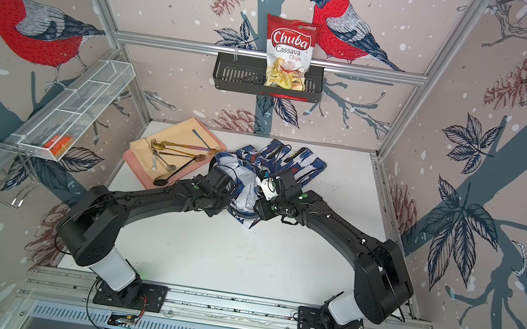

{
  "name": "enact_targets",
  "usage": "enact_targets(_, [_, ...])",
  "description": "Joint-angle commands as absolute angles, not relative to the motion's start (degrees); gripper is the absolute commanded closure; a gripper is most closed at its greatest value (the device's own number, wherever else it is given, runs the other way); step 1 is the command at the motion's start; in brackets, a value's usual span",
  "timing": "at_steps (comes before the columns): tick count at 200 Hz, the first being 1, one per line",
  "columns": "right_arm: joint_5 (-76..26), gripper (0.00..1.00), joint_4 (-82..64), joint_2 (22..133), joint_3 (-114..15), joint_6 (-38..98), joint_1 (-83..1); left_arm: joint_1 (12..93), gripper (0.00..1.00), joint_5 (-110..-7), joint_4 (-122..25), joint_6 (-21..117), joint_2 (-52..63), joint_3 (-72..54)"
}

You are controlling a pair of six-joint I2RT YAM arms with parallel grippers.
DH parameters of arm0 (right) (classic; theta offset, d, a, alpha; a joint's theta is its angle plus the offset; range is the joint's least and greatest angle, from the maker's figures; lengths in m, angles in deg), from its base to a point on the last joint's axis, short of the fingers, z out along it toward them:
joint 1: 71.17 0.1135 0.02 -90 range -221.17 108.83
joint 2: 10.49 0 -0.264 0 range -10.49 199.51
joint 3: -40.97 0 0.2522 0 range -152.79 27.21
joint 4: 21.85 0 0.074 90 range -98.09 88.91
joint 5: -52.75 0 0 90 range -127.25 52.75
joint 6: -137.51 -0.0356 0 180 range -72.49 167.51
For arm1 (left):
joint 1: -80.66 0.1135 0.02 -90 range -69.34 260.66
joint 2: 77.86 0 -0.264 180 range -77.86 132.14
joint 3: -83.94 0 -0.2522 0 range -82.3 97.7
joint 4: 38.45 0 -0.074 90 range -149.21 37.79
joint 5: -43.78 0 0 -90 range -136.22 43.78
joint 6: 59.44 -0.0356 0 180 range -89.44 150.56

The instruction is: Remove the belt from the trousers

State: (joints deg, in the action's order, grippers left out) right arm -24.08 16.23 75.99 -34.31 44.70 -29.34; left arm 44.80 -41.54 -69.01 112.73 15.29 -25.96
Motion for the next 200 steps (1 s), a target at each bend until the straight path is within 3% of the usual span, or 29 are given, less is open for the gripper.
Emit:
enact_targets(1, [-26.7, 0.5, 17.0, 75.1, -33.6, 47.7, -26.4, 45.1, 0.84, -39.5, -68.3, 112.7, 15.1, -25.6])
enact_targets(27, [-33.2, 0.49, 17.7, 74.1, -32.2, 49.6, -19.0, 45.1, 1.0, -39.4, -67.6, 113.1, 15.0, -26.2])
enact_targets(94, [-41.3, 0.49, 16.6, 79.3, -33.9, 52.0, -15.6, 45.1, 1.0, -40.3, -66.2, 111.9, 15.0, -26.4])
enact_targets(200, [-38.3, 0.5, 14.1, 83.9, -37.5, 53.7, -15.6, 45.7, 1.0, -40.2, -65.6, 112.0, 12.0, -29.2])
